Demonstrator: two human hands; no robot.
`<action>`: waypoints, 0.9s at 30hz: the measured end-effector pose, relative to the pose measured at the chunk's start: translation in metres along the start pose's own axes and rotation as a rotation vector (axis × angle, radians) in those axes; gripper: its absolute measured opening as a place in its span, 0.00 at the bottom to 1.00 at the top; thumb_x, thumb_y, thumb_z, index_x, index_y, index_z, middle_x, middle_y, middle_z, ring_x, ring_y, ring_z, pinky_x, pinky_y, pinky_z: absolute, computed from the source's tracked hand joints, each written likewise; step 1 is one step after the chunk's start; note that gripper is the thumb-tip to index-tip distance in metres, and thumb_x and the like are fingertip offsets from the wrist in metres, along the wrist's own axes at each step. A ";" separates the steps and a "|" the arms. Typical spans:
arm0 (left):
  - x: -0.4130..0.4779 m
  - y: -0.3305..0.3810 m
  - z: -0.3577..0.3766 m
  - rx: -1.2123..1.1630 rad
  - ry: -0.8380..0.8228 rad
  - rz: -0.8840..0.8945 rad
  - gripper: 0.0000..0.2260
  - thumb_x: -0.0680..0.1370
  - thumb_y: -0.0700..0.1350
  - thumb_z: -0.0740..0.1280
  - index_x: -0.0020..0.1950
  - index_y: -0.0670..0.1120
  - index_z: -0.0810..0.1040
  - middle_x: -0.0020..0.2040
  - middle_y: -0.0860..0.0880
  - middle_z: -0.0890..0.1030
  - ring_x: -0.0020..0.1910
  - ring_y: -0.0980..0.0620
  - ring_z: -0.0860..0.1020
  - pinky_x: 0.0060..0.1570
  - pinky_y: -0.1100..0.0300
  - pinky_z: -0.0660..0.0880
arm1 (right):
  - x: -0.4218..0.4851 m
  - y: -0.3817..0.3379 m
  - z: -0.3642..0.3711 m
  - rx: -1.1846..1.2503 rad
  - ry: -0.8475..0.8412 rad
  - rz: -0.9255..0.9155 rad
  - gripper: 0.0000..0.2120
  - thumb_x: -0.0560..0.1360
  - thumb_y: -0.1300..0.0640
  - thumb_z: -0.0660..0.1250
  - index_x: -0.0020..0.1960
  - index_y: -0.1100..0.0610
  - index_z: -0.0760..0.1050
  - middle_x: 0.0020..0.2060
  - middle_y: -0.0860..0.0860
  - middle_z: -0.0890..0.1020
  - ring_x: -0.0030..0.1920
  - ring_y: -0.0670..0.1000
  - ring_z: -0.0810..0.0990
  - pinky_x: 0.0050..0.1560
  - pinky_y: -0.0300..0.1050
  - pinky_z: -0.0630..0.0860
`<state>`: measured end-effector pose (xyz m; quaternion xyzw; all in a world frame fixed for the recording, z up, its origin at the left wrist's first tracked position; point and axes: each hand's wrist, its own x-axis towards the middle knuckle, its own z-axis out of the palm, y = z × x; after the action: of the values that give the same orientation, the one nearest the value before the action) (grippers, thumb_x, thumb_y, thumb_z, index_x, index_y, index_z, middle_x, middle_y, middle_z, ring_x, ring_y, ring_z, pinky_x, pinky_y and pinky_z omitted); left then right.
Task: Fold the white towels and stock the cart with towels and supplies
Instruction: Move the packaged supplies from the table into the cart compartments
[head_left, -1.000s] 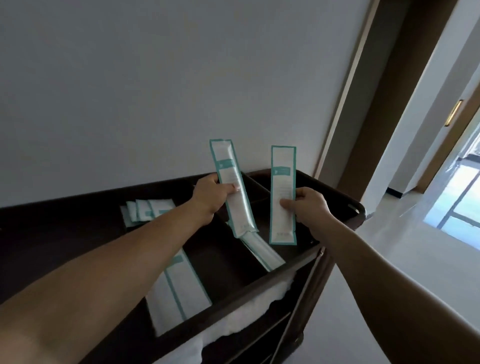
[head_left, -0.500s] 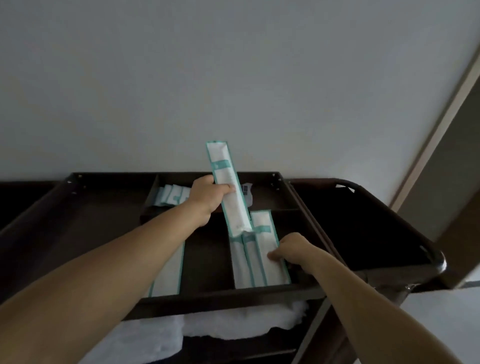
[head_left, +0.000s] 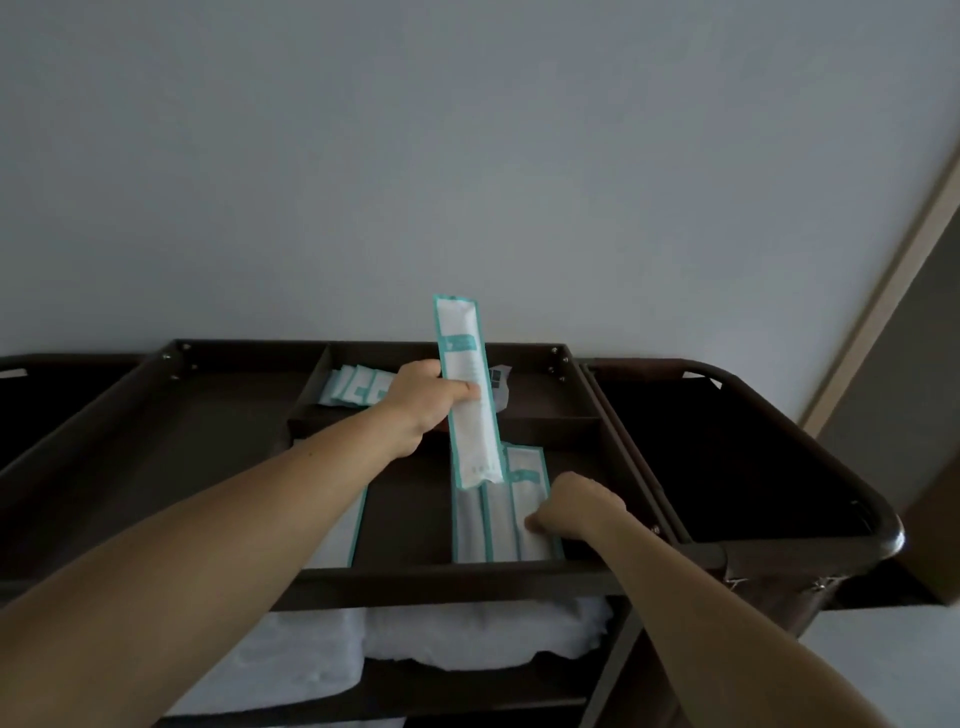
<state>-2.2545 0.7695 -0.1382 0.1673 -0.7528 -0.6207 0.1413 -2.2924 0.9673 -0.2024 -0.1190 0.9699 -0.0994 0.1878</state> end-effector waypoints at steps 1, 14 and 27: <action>-0.001 -0.001 0.000 0.009 -0.003 -0.003 0.05 0.74 0.39 0.73 0.49 0.45 0.82 0.49 0.48 0.84 0.50 0.50 0.82 0.44 0.60 0.76 | -0.002 -0.001 -0.002 -0.007 -0.008 -0.008 0.25 0.72 0.43 0.72 0.62 0.56 0.73 0.54 0.52 0.79 0.50 0.53 0.77 0.50 0.46 0.72; -0.018 0.000 0.039 0.096 -0.122 -0.046 0.03 0.76 0.41 0.71 0.42 0.47 0.82 0.38 0.46 0.82 0.34 0.51 0.78 0.27 0.62 0.70 | -0.017 -0.011 -0.045 0.784 0.173 -0.313 0.10 0.74 0.53 0.75 0.50 0.56 0.79 0.42 0.50 0.84 0.40 0.46 0.84 0.39 0.41 0.80; -0.010 0.002 0.032 0.251 -0.003 0.011 0.07 0.76 0.40 0.67 0.51 0.38 0.82 0.41 0.44 0.79 0.40 0.50 0.76 0.29 0.63 0.67 | 0.010 0.028 -0.003 0.466 -0.034 0.085 0.10 0.75 0.56 0.72 0.44 0.60 0.74 0.33 0.55 0.81 0.27 0.52 0.78 0.30 0.42 0.74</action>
<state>-2.2592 0.8023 -0.1418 0.1786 -0.8257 -0.5211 0.1218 -2.3085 0.9912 -0.2094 -0.0329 0.9215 -0.3106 0.2306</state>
